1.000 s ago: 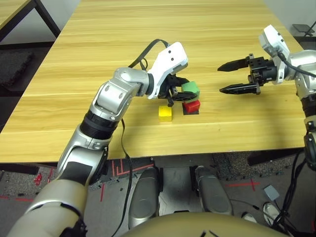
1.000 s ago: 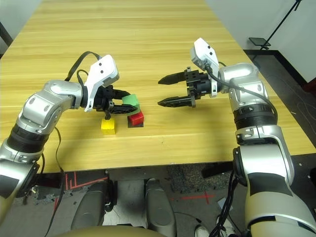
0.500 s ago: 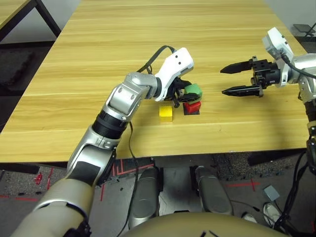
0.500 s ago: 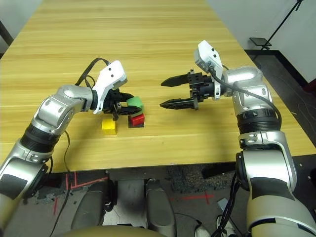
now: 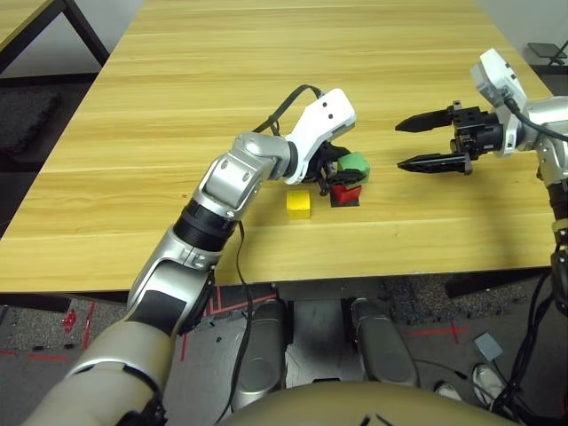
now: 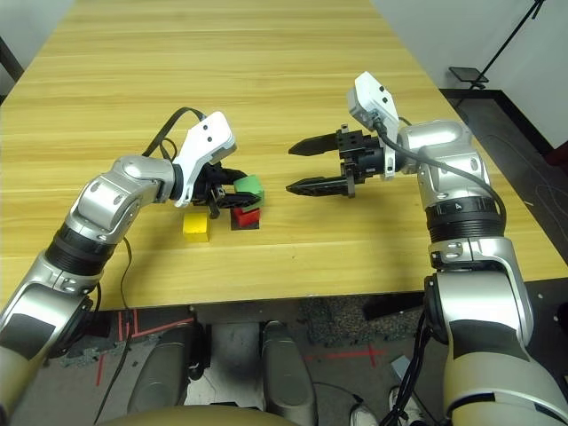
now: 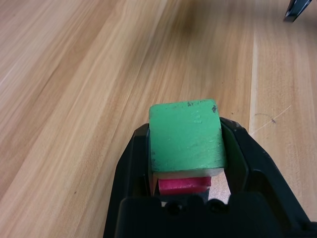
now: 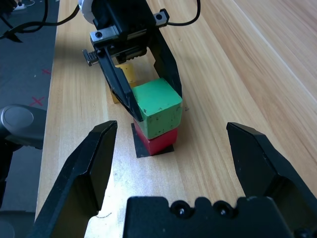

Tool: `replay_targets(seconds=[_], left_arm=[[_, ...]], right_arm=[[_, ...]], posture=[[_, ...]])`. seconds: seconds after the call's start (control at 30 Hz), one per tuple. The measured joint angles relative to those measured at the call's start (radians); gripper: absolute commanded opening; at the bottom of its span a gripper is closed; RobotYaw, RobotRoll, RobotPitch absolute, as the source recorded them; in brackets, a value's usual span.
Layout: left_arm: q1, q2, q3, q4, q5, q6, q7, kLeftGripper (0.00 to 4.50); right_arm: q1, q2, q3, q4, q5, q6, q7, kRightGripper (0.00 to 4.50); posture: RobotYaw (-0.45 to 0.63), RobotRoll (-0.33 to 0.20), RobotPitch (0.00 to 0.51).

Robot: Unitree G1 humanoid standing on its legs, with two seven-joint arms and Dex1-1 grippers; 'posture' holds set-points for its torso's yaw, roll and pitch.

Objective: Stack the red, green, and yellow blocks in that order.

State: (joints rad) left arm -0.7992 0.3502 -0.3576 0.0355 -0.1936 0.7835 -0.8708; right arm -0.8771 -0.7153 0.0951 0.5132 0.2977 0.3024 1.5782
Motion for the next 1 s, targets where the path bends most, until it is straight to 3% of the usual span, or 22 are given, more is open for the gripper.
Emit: replay_targets(seconds=[0.4, 0.63, 0.67, 0.87, 1.0], left_arm=[[0.024, 0.014, -0.020, 0.014, 0.037, -0.079, -0.015, 2.07], [0.032, 0.051, -0.037, 0.001, 0.057, -0.094, -0.048, 4.40], [0.031, 0.062, -0.033, -0.017, 0.055, -0.086, -0.056, 4.46], [0.011, 0.206, 0.030, -0.233, -0.009, 0.037, -0.115, 4.46], [0.060, 0.360, 0.039, -0.376, -0.054, 0.118, -0.169, 4.46]], right_arm=[[0.001, 0.002, -0.009, -0.006, 0.000, 0.015, -0.005, 4.50], [0.001, 0.002, -0.014, -0.010, 0.000, 0.019, -0.006, 4.50], [0.000, 0.002, -0.014, -0.009, 0.000, 0.019, -0.006, 4.50], [-0.009, 0.005, -0.018, 0.012, -0.001, 0.010, -0.001, 4.50], [-0.019, 0.013, -0.019, 0.038, -0.003, -0.002, 0.003, 4.50]], posture=[[0.18, -0.016, 0.167], [0.20, -0.020, 0.153], [0.20, -0.020, 0.152], [0.22, -0.024, 0.142], [0.24, -0.029, 0.135]])
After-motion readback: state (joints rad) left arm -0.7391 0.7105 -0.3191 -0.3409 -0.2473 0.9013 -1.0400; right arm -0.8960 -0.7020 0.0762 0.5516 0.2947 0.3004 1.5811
